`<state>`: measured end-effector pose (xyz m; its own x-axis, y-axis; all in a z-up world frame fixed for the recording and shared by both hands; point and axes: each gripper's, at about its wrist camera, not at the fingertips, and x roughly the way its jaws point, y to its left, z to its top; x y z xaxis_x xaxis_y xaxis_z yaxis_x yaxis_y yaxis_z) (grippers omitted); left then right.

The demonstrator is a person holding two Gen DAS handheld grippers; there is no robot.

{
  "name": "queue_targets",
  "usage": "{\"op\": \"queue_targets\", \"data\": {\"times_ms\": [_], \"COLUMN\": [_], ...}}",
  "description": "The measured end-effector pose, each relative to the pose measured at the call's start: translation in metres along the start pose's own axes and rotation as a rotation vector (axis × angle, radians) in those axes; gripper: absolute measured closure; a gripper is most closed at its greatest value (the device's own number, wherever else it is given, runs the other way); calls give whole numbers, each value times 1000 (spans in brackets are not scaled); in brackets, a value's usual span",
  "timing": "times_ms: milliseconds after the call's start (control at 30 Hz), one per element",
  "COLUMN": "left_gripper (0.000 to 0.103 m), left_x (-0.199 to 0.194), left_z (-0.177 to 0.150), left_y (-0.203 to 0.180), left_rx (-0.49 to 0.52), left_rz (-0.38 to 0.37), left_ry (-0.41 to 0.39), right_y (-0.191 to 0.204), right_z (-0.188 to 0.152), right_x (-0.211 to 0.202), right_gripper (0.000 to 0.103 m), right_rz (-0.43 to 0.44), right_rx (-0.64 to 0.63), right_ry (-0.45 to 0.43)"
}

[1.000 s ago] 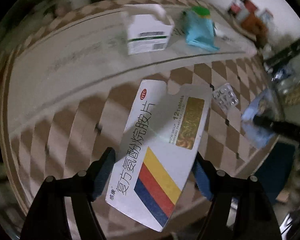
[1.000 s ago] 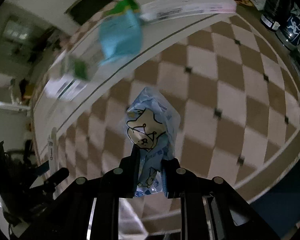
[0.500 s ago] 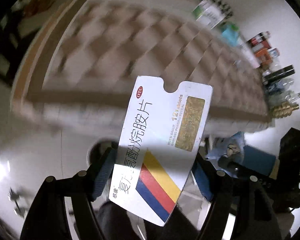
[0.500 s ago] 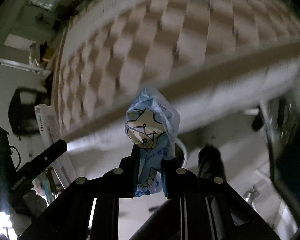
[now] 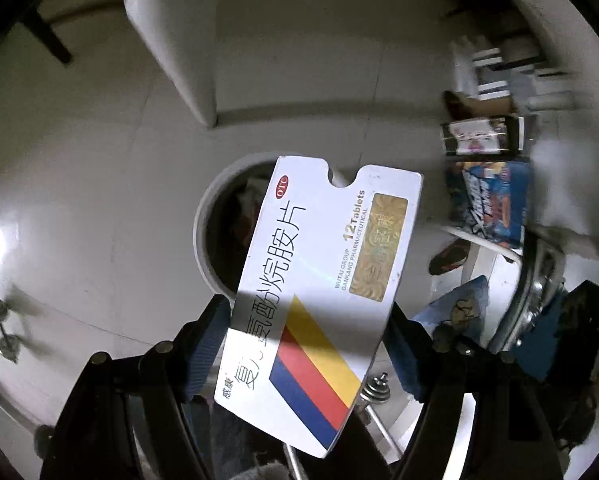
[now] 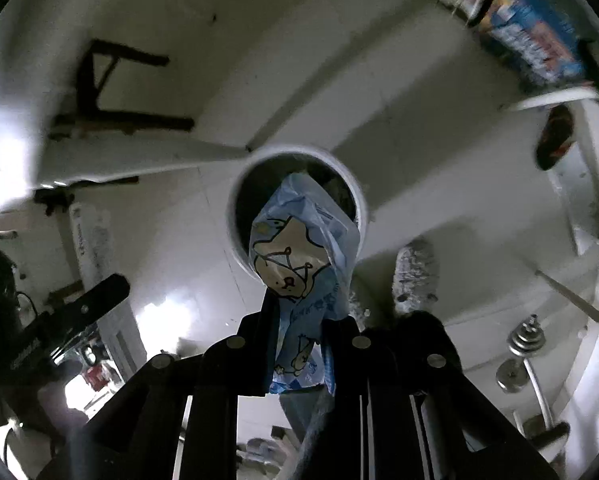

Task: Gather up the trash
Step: 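Carry the medicine box and blue wrapper to the bin and release them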

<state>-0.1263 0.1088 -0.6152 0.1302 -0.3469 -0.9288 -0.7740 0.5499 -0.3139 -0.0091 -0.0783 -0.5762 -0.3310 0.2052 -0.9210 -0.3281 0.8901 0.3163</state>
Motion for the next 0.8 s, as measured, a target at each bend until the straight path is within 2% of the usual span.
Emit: {"op": "queue_targets", "data": {"times_ms": [67,100,133,200,267,333,367,433,500,533,800], "left_gripper": [28,20,8,4,4,4,4,4,4,4,4], "left_x": [25,32,41,46,50,50,45,39,31,28,9], "left_z": [10,12,14,16,15,11,7,1,-6,-9,-24], "left_y": [16,22,28,35,42,46,48,47,43,43,33], "left_rx": [-6,-4,-2,0,-2,-5,1,24,52,58,79], "left_rz": [24,39,50,76,99,138,169,250,296,302,347], "left_ry": [-4,-4,0,-3,-4,-28,-51,-95,-119,-123,-118], "right_y": [-5,-7,-7,-7,-7,-8,-8,-9,-7,-5,15], "right_z": [10,17,21,26,30,29,28,25,20,18,6], "right_x": [40,56,75,107,136,152,154,154,151,148,125], "right_gripper": [84,83,83,78,62,40,35,14,5,3,2], "right_rz": [0,4,8,3,1,-6,-20,-41,-72,-95,-230], "right_rx": [-14,-24,-37,-51,-71,-83,-90,-117,-145,-164,-261], "right_ry": [27,40,58,76,111,127,123,108,97,86,8]}}
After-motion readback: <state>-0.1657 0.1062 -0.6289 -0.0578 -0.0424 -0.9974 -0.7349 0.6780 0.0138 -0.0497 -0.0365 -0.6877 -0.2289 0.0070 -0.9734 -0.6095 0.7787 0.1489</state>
